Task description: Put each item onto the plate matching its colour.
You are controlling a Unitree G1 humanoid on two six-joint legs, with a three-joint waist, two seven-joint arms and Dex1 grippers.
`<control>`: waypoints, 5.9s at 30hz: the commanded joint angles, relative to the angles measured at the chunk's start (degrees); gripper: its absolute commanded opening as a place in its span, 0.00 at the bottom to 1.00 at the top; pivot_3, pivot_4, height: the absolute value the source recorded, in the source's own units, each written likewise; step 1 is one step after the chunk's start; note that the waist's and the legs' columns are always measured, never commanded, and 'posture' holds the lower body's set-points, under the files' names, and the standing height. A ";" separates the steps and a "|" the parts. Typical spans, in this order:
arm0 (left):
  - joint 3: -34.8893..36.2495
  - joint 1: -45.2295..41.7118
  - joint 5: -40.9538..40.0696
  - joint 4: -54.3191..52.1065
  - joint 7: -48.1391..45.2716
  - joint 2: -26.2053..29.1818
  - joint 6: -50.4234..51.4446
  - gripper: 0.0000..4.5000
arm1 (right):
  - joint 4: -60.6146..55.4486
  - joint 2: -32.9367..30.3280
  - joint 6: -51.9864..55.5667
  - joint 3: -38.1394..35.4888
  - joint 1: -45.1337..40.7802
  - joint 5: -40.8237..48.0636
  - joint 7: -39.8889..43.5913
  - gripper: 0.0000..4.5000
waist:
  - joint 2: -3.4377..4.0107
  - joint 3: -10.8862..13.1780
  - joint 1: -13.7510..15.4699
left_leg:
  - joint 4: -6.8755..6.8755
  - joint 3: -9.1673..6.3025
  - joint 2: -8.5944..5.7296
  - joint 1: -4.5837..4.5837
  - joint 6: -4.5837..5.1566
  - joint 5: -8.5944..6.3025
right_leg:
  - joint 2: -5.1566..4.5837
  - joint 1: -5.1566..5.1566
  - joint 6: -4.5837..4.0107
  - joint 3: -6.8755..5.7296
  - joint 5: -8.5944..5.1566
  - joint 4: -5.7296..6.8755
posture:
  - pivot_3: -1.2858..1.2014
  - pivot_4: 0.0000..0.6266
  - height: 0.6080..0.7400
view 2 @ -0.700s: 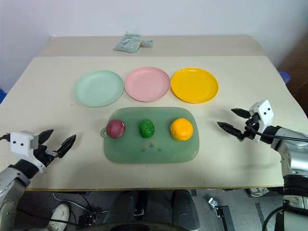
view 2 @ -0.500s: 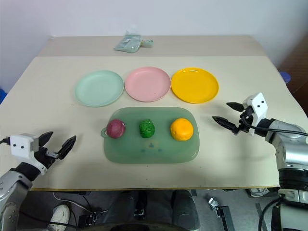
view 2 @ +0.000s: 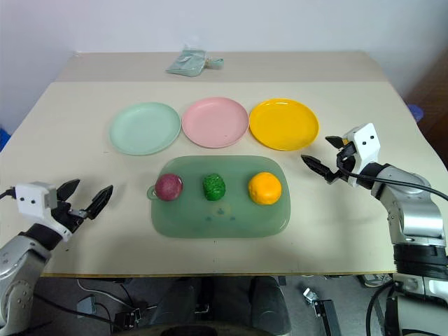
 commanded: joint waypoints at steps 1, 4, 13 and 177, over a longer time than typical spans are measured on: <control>-1.11 -3.22 -1.16 2.14 -0.83 1.02 0.81 1.00 | -6.84 0.20 1.07 -2.94 2.22 2.01 -1.74 0.99 | 0.00 0.00 0.11 | 0.00 0.00 0.00 0.00 0.00 0.00 | 0.01 0.00 0.00 0.00 0.00 0.00 | 0.52 0.24 1.00; -2.96 -6.18 -1.48 3.69 -3.10 2.76 1.95 1.00 | -10.10 -0.38 2.39 -4.72 4.47 3.47 -1.92 0.99 | -0.01 0.00 0.09 | 0.02 0.01 -0.02 -0.01 0.01 0.00 | 0.03 0.01 0.01 0.00 0.01 0.00 | 0.52 0.24 1.00; -3.35 -8.77 -5.28 3.44 -8.33 5.61 3.55 1.00 | -12.35 -1.15 5.26 -6.63 7.35 7.16 0.65 0.99 | -0.01 0.00 -0.15 | 0.03 0.00 0.01 0.00 0.01 0.01 | 0.13 0.01 0.01 0.00 0.00 0.01 | 0.52 0.24 1.00; -3.73 -4.48 8.19 4.35 -0.75 2.94 -7.39 1.00 | 5.60 2.49 -10.15 0.64 -0.22 3.51 4.72 0.99 | -0.04 0.15 -0.18 | 0.60 -0.09 -0.06 -0.07 0.37 -0.20 | 0.28 0.29 0.30 -0.02 0.08 -0.05 | 0.52 0.24 1.00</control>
